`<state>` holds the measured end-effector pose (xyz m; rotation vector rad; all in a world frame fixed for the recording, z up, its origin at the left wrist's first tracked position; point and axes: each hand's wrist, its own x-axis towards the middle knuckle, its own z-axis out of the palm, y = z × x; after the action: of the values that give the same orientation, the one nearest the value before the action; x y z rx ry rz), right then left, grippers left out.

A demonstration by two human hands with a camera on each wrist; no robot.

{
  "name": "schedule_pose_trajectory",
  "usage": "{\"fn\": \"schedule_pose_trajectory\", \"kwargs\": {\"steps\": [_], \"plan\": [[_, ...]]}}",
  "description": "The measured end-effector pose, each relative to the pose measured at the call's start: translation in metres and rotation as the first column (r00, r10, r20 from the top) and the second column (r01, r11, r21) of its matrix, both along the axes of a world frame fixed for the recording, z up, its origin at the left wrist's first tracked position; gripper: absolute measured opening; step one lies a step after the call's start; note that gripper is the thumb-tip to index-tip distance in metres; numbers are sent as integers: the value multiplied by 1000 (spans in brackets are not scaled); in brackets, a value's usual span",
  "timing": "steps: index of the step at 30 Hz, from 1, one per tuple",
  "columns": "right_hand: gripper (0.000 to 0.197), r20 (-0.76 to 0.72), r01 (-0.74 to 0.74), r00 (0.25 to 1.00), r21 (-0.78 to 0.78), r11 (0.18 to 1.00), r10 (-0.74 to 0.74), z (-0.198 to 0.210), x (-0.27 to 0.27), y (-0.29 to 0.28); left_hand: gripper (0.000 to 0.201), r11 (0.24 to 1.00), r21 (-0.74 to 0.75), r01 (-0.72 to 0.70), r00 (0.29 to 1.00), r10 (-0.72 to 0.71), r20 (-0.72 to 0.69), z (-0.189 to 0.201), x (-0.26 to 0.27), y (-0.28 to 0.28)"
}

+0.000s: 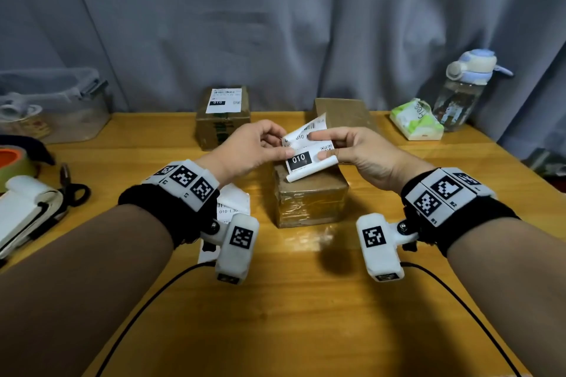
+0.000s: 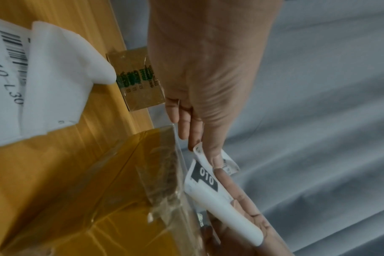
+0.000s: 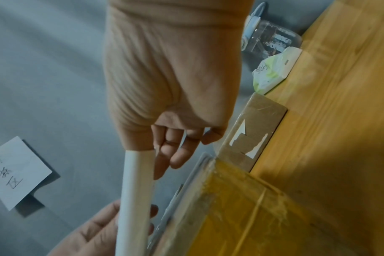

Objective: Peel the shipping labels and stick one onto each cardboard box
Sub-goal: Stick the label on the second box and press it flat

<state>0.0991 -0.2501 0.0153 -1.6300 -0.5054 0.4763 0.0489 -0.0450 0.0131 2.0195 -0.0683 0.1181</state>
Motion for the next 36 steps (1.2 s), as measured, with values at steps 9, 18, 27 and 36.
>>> {"fn": "schedule_pose_trajectory", "kwargs": {"steps": [9,18,27,36], "plan": [[37,-8,16,1000,-118,993,-17,1,5,2,12,987,10,-159,987,159,27,0,14,-4],[15,29,171,985,-246,954,-169,14,2,5,14,976,11,-218,960,216,-175,0,24,-6],[19,26,203,978,-319,926,-206,19,7,12,29,964,69,-258,951,266,-157,2,28,-10],[21,87,187,982,-326,927,-168,10,14,14,33,979,66,-194,974,200,-108,0,23,-1]]}}
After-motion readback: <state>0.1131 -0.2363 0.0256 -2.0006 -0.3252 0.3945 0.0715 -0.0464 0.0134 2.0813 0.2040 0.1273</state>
